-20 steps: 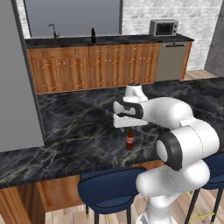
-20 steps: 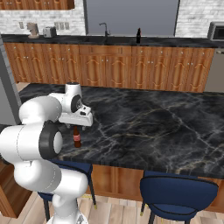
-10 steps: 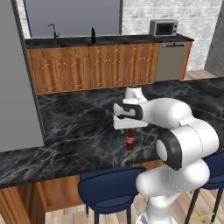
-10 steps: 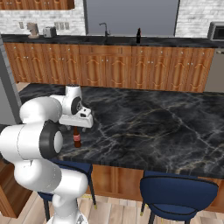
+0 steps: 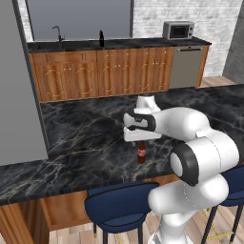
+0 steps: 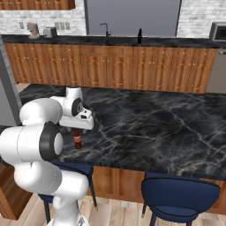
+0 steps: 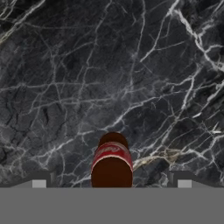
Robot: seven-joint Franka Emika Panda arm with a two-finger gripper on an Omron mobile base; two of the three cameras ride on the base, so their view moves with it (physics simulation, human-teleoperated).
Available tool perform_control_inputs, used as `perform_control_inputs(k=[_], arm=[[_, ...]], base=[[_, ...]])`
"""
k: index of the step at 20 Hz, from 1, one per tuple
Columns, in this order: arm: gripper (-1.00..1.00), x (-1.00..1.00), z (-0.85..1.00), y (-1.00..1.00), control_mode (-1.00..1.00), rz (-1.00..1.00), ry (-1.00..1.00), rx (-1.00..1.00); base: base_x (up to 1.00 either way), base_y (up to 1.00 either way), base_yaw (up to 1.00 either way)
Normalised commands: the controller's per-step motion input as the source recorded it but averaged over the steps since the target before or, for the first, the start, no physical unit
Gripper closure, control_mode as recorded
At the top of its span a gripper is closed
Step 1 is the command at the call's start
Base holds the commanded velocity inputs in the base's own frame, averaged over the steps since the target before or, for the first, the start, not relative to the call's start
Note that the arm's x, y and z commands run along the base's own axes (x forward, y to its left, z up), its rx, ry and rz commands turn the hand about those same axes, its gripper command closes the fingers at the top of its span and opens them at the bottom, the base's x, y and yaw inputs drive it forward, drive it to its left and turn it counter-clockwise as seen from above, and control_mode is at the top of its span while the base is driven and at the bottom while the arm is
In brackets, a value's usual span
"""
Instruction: Place the large bottle from the dining counter next to the other large bottle outside the sink, and place the small bottle from the dining counter next to the other small bottle inside the sink.
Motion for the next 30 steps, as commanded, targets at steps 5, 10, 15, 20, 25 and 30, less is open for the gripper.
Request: perform_control_inputs(k=[5, 10, 15, 20, 25, 30], arm=[[-1.00, 0.00, -0.10, 0.00, -1.00, 0.00, 0.00, 0.00], [-1.00, 0.00, 0.00, 0.00, -1.00, 0.00, 0.00, 0.00], [1.00, 0.00, 0.00, 0.00, -1.00, 0.00, 0.00, 0.00], [1.00, 0.00, 0.00, 0.00, -1.00, 0.00, 0.00, 0.00], [1.00, 0.00, 0.00, 0.00, -1.00, 0.00, 0.00, 0.00], [1.00, 0.00, 0.19, 0.00, -1.00, 0.00, 0.00, 0.00]], base=[[0.00, 0.00, 0.00], [0.00, 0.00, 0.00], [0.00, 0.00, 0.00], [0.00, 0.00, 0.00], [0.00, 0.00, 0.00], [0.00, 0.00, 0.00]])
